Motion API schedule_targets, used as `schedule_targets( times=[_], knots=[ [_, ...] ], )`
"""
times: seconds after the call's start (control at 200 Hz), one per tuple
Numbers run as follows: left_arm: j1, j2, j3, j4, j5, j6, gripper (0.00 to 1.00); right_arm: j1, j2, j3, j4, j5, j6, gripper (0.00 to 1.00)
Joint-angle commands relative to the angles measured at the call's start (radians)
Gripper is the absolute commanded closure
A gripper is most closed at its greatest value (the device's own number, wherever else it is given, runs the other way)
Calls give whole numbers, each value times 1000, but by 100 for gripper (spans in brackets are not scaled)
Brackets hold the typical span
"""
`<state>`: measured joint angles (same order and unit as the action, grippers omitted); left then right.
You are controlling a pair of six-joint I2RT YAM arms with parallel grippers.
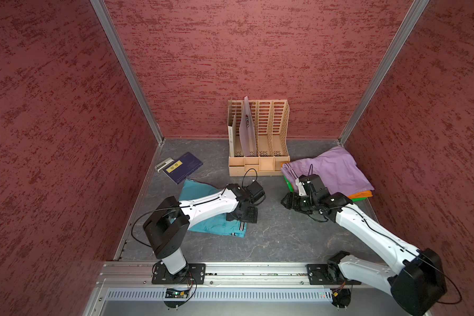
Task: Put the folded long pants in the basket
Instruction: Adjust the long pant at the center of the board.
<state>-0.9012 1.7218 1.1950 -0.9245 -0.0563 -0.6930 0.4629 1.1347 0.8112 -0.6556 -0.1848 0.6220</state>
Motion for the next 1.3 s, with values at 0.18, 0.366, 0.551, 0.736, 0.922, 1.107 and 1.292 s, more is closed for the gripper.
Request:
schedule_targets(
  times=[0.18, 0.366, 0.551, 0.736, 0.922, 1.107, 1.292],
  knots=[
    [-1, 235, 161, -24, -108, 69, 16, -66, 5, -14, -13, 35, -56, 32],
    [38, 269, 140, -46, -111, 38, 23, -75, 2, -33, 7, 10, -63, 32],
    [72, 298, 64, 5, -70, 39, 35, -78, 13, -46, 27, -16, -61, 32],
    [114, 276, -7, 60, -29, 38, 53, -78, 4, -40, 20, -25, -63, 32],
    [150, 272, -34, 61, -34, 62, 80, -80, -13, -35, 7, -33, -70, 32],
    [169, 253, -65, 101, 0, 72, 100, -80, -20, -38, 9, -42, -69, 32],
    [193, 171, -87, 139, 68, 114, 100, -80, -15, -38, 14, -63, -74, 33]
  ],
)
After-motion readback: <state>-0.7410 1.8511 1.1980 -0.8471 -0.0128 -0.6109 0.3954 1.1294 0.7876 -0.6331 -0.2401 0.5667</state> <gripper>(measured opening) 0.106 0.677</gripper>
